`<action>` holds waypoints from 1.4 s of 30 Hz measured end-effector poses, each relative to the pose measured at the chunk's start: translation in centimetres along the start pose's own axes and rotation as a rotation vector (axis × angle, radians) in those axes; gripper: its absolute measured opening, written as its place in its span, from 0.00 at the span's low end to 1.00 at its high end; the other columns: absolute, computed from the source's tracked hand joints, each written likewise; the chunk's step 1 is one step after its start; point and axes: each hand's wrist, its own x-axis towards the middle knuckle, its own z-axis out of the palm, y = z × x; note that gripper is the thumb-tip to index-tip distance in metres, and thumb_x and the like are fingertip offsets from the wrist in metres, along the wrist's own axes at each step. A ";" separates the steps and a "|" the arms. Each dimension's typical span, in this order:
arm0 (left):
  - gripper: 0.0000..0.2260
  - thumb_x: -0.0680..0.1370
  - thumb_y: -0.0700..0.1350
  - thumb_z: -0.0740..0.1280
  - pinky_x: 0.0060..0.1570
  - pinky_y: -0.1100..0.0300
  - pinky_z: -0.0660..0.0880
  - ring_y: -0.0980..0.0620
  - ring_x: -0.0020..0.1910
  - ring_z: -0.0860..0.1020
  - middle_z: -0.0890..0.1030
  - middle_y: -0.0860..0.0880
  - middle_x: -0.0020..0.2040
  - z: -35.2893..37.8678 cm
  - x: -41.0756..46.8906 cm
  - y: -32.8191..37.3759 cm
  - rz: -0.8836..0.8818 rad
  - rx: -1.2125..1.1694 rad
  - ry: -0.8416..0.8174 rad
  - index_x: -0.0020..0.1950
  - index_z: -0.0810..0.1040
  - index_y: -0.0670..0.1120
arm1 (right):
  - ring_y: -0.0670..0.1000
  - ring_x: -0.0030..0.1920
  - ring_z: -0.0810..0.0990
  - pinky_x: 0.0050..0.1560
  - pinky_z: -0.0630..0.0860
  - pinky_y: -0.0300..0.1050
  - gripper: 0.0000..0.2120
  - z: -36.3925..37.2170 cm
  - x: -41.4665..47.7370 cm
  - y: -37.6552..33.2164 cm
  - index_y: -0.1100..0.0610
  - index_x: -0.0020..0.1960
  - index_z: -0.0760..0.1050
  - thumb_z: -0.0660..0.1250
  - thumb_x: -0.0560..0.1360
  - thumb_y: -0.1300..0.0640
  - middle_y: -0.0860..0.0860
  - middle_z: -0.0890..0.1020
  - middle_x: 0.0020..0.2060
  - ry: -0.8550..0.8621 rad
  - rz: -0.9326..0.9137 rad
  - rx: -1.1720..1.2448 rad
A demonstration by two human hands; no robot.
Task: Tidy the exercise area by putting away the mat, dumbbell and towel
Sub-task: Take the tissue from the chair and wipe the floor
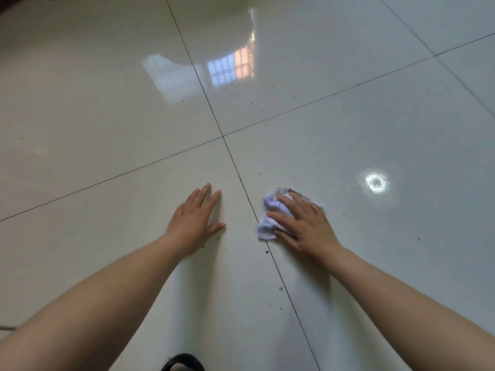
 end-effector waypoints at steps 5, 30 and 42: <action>0.35 0.78 0.60 0.57 0.74 0.53 0.49 0.49 0.76 0.44 0.42 0.49 0.78 -0.3 0.9 0.0 -0.049 -0.045 0.056 0.77 0.43 0.49 | 0.57 0.71 0.61 0.67 0.57 0.54 0.22 0.0 2.4 -1.4 0.44 0.64 0.72 0.51 0.74 0.42 0.52 0.67 0.70 0.018 0.560 0.130; 0.33 0.79 0.60 0.54 0.72 0.49 0.56 0.47 0.76 0.43 0.40 0.48 0.78 -1.2 1.5 -0.6 -0.021 0.068 -0.064 0.77 0.42 0.51 | 0.59 0.67 0.66 0.58 0.71 0.53 0.25 -0.4 -3.3 -3.9 0.44 0.68 0.66 0.55 0.73 0.38 0.55 0.69 0.69 -0.113 0.174 -0.111; 0.30 0.79 0.58 0.57 0.72 0.49 0.55 0.47 0.76 0.46 0.42 0.49 0.78 0.3 0.1 5.6 0.225 0.085 -0.060 0.77 0.45 0.55 | 0.58 0.68 0.65 0.58 0.68 0.56 0.25 -2.5 -7.4 -0.4 0.45 0.65 0.68 0.56 0.71 0.36 0.55 0.66 0.68 -0.100 0.120 -0.068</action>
